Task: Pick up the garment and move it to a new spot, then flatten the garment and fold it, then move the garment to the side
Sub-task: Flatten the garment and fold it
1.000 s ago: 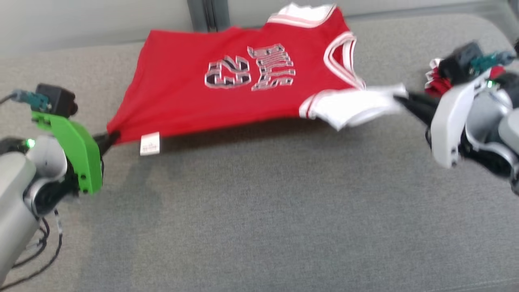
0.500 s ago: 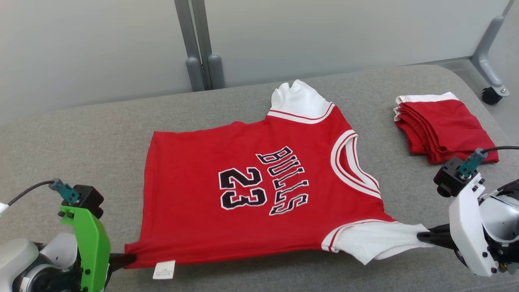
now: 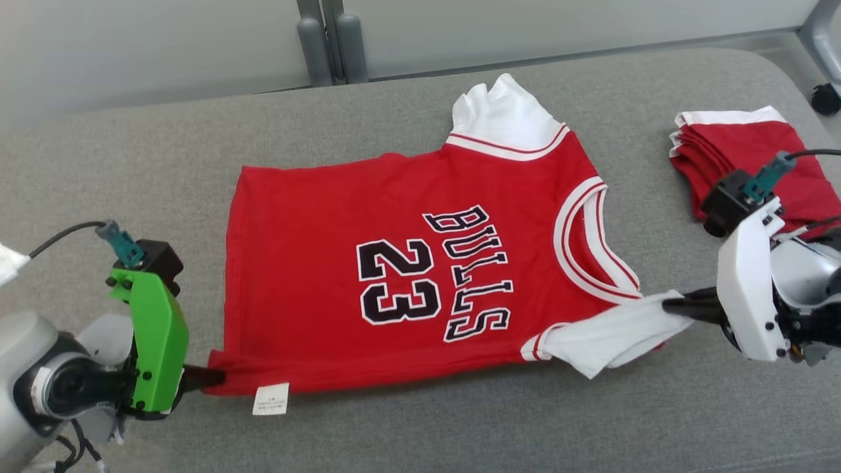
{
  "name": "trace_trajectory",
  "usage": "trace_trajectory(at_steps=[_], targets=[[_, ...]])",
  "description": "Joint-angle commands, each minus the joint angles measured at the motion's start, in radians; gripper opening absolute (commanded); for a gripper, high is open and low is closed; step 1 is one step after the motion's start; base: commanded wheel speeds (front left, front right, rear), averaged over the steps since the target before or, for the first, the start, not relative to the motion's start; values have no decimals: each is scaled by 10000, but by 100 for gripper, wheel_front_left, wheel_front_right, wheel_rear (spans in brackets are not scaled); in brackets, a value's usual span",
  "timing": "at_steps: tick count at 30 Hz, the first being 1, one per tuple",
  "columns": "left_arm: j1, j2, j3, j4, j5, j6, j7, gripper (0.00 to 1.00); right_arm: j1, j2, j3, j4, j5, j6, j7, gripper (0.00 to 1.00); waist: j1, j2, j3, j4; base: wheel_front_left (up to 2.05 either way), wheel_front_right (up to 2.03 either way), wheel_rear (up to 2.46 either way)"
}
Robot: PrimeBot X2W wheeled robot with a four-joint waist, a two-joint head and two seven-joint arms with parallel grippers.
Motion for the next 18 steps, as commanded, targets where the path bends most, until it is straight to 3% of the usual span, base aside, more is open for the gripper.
trace_trajectory(at_steps=[1,7,14,15,16,17,18], targets=[[-350,-159,1,220,-58,-71,241,0,-241,253,-219,233,-225,-3,320,0,1,0,693,279,0,0,0],[-1409,-1032,62,1264,-85,-184,1131,0,-1200,1553,-1149,1348,-1135,-3,1488,0,1,0,1421,482,0,0,0],[-2110,-1956,300,2705,-196,-323,1230,0,-2005,2792,-1850,2476,-2154,-3,1752,0,1,0,1813,567,0,0,0],[-2146,-2080,345,2904,-222,-370,1149,40,-2079,2956,-1918,2598,-2283,-3,1666,0,1,0,1830,564,0,0,0],[-2146,-2143,345,3023,-234,-415,1138,65,-2120,3040,-1960,2663,-2364,-3,1609,0,1,0,1832,559,0,0,0],[-2158,-2215,365,3200,-185,-441,1037,100,-2164,3172,-2004,2753,-2494,-3,1476,22,1,0,1809,552,0,0,0],[-2165,-2293,401,3381,-107,-466,910,100,-2168,3275,-2034,2841,-2593,-3,1365,46,1,0,1760,547,0,0,0]])
